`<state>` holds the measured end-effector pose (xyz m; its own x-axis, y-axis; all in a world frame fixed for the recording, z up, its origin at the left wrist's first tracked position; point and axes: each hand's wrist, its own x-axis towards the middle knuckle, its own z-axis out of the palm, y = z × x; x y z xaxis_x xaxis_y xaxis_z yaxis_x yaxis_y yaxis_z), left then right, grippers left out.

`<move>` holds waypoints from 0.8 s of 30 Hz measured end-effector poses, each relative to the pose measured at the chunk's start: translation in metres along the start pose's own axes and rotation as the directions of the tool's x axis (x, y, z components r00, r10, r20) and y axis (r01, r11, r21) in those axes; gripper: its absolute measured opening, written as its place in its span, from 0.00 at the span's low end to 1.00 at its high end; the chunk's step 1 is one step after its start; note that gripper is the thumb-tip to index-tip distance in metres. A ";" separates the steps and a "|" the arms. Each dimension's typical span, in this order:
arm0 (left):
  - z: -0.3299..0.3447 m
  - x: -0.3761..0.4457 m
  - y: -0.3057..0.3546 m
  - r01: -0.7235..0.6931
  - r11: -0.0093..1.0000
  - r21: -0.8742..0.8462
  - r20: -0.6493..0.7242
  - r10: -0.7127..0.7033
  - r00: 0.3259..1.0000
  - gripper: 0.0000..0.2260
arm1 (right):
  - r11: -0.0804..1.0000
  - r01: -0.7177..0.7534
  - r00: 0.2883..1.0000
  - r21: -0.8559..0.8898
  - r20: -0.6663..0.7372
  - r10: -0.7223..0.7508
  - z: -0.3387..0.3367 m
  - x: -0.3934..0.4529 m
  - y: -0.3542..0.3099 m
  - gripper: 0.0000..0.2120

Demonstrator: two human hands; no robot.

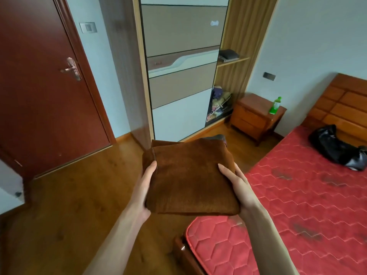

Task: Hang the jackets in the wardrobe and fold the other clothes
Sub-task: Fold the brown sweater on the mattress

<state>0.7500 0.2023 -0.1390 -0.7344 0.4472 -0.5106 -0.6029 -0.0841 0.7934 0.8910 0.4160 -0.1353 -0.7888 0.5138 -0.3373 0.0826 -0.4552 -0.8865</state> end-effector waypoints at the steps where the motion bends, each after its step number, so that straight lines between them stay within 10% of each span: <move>1: -0.004 0.008 0.006 0.008 1.000 -0.009 0.012 -0.008 1.000 0.15 | 1.000 0.000 1.000 0.005 -0.009 0.000 0.007 0.007 0.000 0.20; 17: 0.023 0.236 0.110 0.104 0.994 0.034 0.172 -0.109 0.979 0.27 | 0.993 0.070 0.970 0.097 -0.237 -0.046 0.038 0.201 -0.029 0.38; 24: 0.060 0.343 0.175 0.109 0.994 0.028 0.267 -0.113 0.957 0.26 | 0.984 0.148 0.953 0.097 -0.280 -0.115 0.051 0.294 -0.080 0.29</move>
<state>0.4113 0.3948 -0.1557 -0.5516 0.6755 -0.4894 -0.6703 -0.0098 0.7420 0.6219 0.5665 -0.1471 -0.5908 0.7458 -0.3078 -0.0945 -0.4428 -0.8916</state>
